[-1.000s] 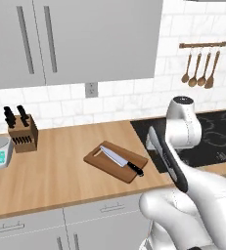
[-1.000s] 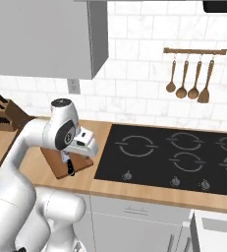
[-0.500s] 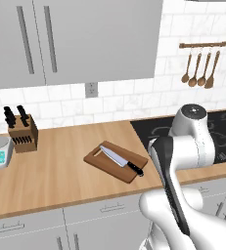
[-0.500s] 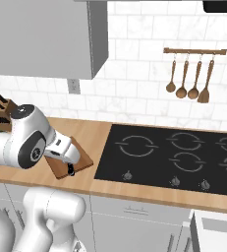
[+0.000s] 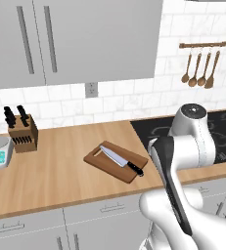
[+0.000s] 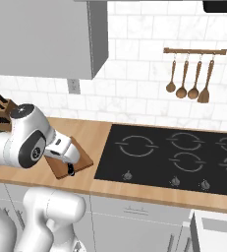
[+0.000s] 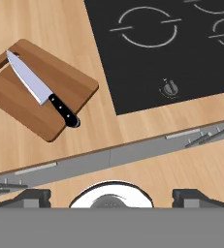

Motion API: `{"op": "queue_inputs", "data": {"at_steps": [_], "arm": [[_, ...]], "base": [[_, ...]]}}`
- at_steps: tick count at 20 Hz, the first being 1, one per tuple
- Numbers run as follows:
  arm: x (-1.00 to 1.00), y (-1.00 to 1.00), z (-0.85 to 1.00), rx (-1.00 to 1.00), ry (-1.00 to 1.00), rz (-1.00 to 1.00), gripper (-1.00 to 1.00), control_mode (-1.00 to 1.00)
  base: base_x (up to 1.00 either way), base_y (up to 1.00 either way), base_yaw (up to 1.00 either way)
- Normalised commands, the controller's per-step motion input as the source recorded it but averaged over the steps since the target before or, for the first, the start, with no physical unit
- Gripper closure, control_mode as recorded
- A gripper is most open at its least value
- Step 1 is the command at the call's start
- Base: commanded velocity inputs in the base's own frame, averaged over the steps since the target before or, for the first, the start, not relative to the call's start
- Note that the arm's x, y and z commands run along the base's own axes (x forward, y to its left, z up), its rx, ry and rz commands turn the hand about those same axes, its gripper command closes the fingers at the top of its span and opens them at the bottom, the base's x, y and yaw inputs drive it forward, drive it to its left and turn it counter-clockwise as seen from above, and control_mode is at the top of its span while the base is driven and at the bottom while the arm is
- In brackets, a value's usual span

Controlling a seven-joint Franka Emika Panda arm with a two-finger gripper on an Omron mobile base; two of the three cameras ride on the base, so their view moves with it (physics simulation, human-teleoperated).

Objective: Pick up the knife from the drawer and place it on the cutting board. Then place the meat from the plate to the cutting board.

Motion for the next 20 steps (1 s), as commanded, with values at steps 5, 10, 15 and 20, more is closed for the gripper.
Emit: {"op": "queue_inputs", "data": {"at_steps": [5, 10, 15, 20], "arm": [[0.0, 0.0, 0.0, 0.0, 0.0, 0.0, -1.0, 1.0], [0.0, 0.0, 0.0, 0.0, 0.0, 0.0, -1.0, 1.0], [0.0, 0.0, 0.0, 0.0, 0.0, 0.0, -1.0, 1.0], [0.0, 0.0, 0.0, 0.0, 0.0, 0.0, -1.0, 1.0]], "base": [[-0.28, 0.15, -0.24], [-0.53, 0.05, -0.84], [-0.41, 0.0, -0.9], [-0.43, 0.0, -0.9]]}}
